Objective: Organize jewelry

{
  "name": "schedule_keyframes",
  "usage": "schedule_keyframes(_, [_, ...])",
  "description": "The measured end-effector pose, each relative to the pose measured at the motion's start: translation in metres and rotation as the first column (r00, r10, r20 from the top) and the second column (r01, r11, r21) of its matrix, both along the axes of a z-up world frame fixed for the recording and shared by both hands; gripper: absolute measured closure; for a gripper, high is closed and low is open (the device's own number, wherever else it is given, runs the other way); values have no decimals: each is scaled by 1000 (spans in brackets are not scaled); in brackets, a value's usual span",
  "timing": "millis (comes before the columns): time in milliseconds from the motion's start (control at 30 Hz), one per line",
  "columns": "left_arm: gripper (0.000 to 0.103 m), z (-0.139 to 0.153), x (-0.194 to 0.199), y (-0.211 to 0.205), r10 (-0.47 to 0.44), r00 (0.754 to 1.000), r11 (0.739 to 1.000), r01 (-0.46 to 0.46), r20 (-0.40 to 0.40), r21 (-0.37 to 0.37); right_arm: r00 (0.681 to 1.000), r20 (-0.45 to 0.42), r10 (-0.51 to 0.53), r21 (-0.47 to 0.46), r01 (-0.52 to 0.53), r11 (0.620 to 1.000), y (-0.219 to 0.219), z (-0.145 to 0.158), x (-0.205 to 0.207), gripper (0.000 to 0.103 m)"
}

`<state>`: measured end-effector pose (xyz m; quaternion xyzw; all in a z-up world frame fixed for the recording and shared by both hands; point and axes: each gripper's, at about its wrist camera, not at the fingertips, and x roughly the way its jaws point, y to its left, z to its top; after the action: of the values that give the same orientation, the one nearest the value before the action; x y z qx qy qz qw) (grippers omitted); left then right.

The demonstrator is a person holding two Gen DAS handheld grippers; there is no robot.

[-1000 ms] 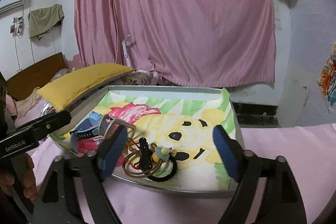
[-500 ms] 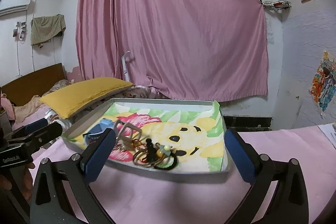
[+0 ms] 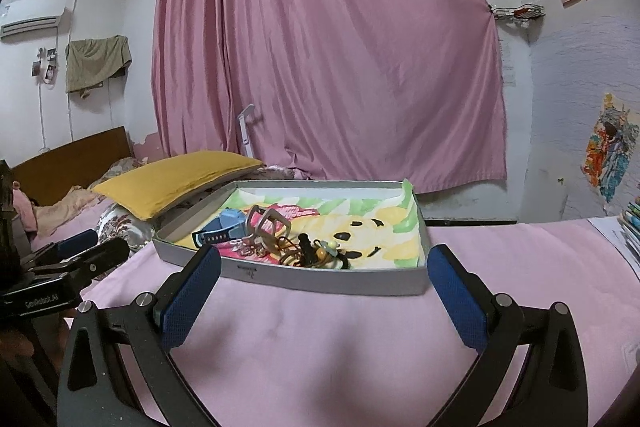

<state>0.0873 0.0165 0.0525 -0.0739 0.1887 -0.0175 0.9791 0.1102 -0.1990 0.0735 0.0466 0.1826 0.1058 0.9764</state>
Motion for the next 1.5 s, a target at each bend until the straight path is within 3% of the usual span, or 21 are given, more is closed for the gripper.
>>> schedule_keyframes(433, [1, -17, -29, -9, 41, 999, 998, -42, 23, 51, 997, 16, -72, -23, 72, 997, -4, -16, -33, 2])
schedule_keyframes(733, [1, -35, -38, -6, 82, 997, 996, -82, 18, 45, 994, 19, -111, -41, 111, 993, -2, -24, -46, 2])
schedule_keyframes(1500, [1, -42, -38, -9, 84, 996, 995, -85, 20, 54, 992, 26, -124, -37, 125, 991, -5, -25, -47, 2])
